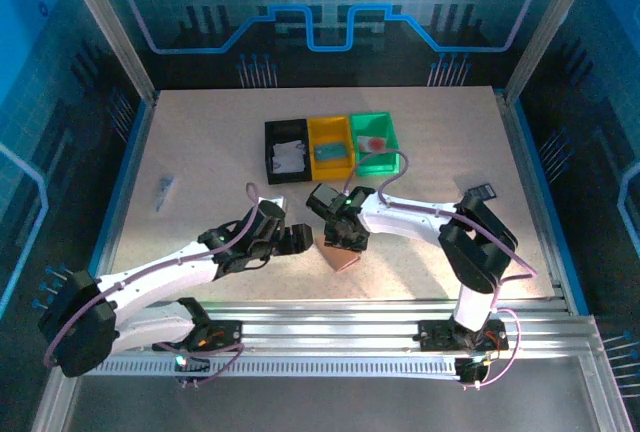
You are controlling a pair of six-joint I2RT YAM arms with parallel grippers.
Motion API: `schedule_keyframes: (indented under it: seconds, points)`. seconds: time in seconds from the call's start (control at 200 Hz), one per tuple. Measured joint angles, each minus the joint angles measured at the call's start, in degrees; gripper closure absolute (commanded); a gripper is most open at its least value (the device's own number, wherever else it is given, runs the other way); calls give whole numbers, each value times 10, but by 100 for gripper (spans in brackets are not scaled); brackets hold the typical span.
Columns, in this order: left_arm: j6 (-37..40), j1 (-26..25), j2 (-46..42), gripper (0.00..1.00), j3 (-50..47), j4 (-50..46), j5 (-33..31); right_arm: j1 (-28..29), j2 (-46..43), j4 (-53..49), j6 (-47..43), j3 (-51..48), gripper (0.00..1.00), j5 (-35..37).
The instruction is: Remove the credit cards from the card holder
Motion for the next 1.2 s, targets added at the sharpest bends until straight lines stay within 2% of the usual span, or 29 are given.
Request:
schedule_keyframes:
  seconds: [0.395, 0.625, 1.005, 1.201]
  points:
    - [0, 0, -6, 26, -2, -8, 0, -1, 23, 10, 33, 0, 62, -8]
    - [0, 1, -9, 26, -4, -10, 0, -10, 12, 33, 42, -20, 71, -18]
    - [-1, 1, -10, 26, -12, -8, 0, -36, -25, 123, 44, -83, 92, -60]
    - [-2, 1, 8, 26, -12, 2, 7, -39, -35, 144, 37, -97, 95, -61]
